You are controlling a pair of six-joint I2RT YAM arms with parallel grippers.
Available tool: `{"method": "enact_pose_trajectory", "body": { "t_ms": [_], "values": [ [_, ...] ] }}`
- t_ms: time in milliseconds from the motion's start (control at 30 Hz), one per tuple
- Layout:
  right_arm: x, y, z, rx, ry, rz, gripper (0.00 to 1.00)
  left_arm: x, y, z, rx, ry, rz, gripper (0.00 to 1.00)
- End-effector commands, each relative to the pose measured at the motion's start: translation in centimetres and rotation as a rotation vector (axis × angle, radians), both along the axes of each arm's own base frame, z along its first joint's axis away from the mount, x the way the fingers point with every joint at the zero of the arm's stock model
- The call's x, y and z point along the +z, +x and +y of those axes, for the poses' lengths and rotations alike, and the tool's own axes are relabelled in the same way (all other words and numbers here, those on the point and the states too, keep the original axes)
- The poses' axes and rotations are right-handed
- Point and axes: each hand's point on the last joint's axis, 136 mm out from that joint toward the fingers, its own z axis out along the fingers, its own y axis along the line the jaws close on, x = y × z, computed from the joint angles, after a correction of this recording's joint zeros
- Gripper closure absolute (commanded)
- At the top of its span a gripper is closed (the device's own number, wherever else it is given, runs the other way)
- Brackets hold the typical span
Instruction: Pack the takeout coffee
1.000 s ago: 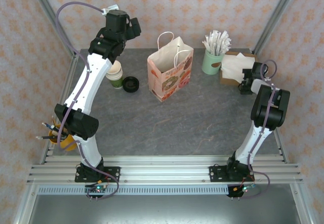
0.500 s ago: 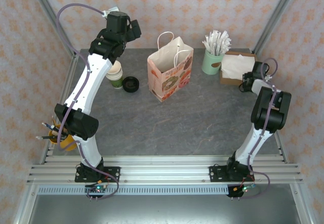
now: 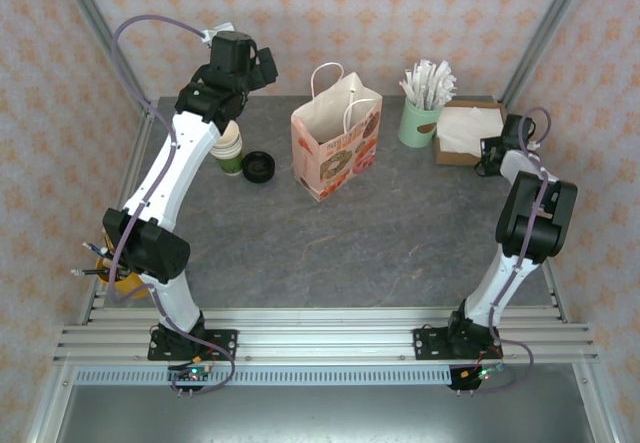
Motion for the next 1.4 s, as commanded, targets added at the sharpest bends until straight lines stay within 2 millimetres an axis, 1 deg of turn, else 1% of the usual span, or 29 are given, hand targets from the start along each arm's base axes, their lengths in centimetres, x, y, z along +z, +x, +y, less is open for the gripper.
{"method": "enact_pose_trajectory", "body": {
  "t_ms": [0,67,167,267,300,433,467,533,667,767,833,933,1067,1167,1233,1300,1333,1367],
  "values": [
    [3.2,0.7,0.0,0.005,-0.043,-0.049,1.0,2.4,-0.4,0.7,0.018,-0.001,-0.065,0.0],
    [4.3,0.7,0.3,0.009,-0.066,-0.064,1.0,2.5,-0.3,0.7,0.011,0.002,-0.067,0.0],
    [7.5,0.6,1.0,0.028,-0.155,-0.102,1.0,3.1,-0.2,0.2,-0.026,0.002,-0.082,0.0],
    [12.1,0.4,1.5,0.045,-0.264,-0.189,1.0,4.3,-0.2,-0.7,-0.097,-0.018,-0.116,0.0],
    [13.9,0.4,1.9,0.066,-0.298,-0.221,1.0,5.1,-0.2,-1.3,-0.139,-0.02,-0.138,0.0],
    [20.4,0.0,4.5,0.199,-0.439,-0.306,1.0,7.7,-0.8,-3.5,-0.304,0.004,-0.197,0.0],
    [21.3,-0.2,5.0,0.226,-0.462,-0.309,1.0,8.3,-1.0,-4.1,-0.344,0.009,-0.208,0.0],
    [22.8,-0.7,6.0,0.265,-0.486,-0.317,1.0,9.3,-1.5,-5.2,-0.418,0.013,-0.226,0.0],
    [23.8,-1.4,6.8,0.306,-0.492,-0.344,1.0,10.2,-1.8,-6.3,-0.48,-0.001,-0.245,0.0],
    [24.6,-1.5,8.0,0.373,-0.495,-0.388,1.0,10.4,-2.0,-7.5,-0.549,-0.015,-0.25,0.0],
    [25.6,-1.8,9.1,0.427,-0.504,-0.42,1.0,10.5,-2.2,-8.6,-0.61,-0.026,-0.251,0.0],
    [27.2,-2.4,11.2,0.516,-0.535,-0.458,1.0,10.8,-2.8,-10.3,-0.716,-0.04,-0.255,0.0],
    [29.5,-3.3,14.2,0.622,-0.546,-0.521,1.0,11.9,-3.8,-12.2,-0.839,-0.07,-0.29,0.0],
    [31.6,-3.8,17.1,0.72,-0.575,-0.583,1.0,12.5,-4.5,-13.8,-0.935,-0.077,-0.319,0.0],
    [33.1,-3.9,19.0,0.784,-0.577,-0.626,1.0,12.8,-5.5,-15.4,-1.034,-0.074,-0.335,0.0],
    [35.0,-3.9,21.0,0.853,-0.566,-0.687,1.0,13.2,-7.0,-17.4,-1.165,-0.078,-0.362,0.0],
    [35.7,-3.9,21.8,0.88,-0.564,-0.697,1.0,12.7,-7.1,-18.3,-1.214,-0.078,-0.361,0.0],
    [36.6,-4.0,22.7,0.91,-0.577,-0.708,1.0,12.7,-7.4,-18.9,-1.262,-0.071,-0.375,0.0]
  ]
}}
